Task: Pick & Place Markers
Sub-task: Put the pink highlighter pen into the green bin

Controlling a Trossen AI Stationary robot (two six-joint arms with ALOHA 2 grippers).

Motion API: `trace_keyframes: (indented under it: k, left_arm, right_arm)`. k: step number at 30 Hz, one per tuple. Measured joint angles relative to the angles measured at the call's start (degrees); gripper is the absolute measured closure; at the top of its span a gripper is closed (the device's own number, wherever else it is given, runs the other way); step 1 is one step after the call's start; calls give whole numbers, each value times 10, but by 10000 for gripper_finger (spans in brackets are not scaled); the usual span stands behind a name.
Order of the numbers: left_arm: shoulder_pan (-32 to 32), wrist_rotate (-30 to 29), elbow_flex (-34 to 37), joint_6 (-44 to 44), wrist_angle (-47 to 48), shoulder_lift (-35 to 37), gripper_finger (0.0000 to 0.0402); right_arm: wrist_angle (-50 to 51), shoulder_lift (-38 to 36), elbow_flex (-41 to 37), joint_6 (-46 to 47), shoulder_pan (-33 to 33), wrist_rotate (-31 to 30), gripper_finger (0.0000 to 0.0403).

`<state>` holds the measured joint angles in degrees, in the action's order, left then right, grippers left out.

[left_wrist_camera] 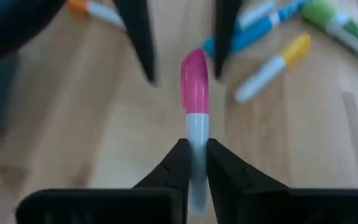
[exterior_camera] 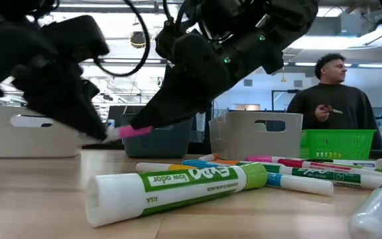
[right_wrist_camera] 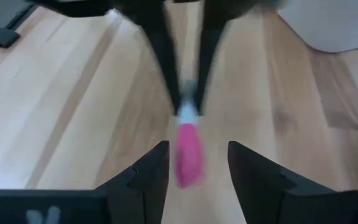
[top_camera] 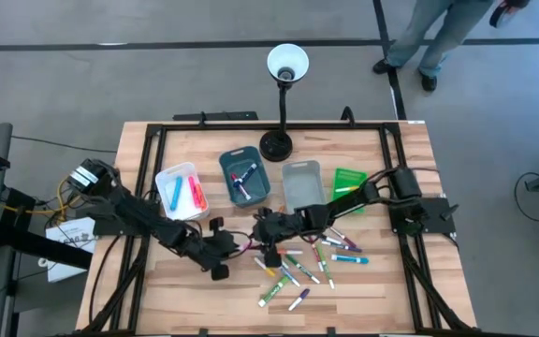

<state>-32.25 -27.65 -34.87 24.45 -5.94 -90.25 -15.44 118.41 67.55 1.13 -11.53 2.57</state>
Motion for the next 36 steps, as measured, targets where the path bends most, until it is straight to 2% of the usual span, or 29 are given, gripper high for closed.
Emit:
trace_keyframes:
  k: [8, 21, 30, 36]
  left_arm:
    - [10, -4, -1, -32, -6, 54, 367]
    - [8, -2, 0, -31, -5, 44, 366]
    - [9, 0, 0, -30, -5, 44, 364]
    - [9, 0, 0, -30, -4, 44, 367]
  right_arm:
    - [-11, 0, 0, -16, -1, 0, 271]
    - [-33, 0, 0, -16, -4, 0, 274]
    - [-36, 0, 0, -17, -4, 2, 336]
    - [-36, 0, 0, -16, -4, 3, 336]
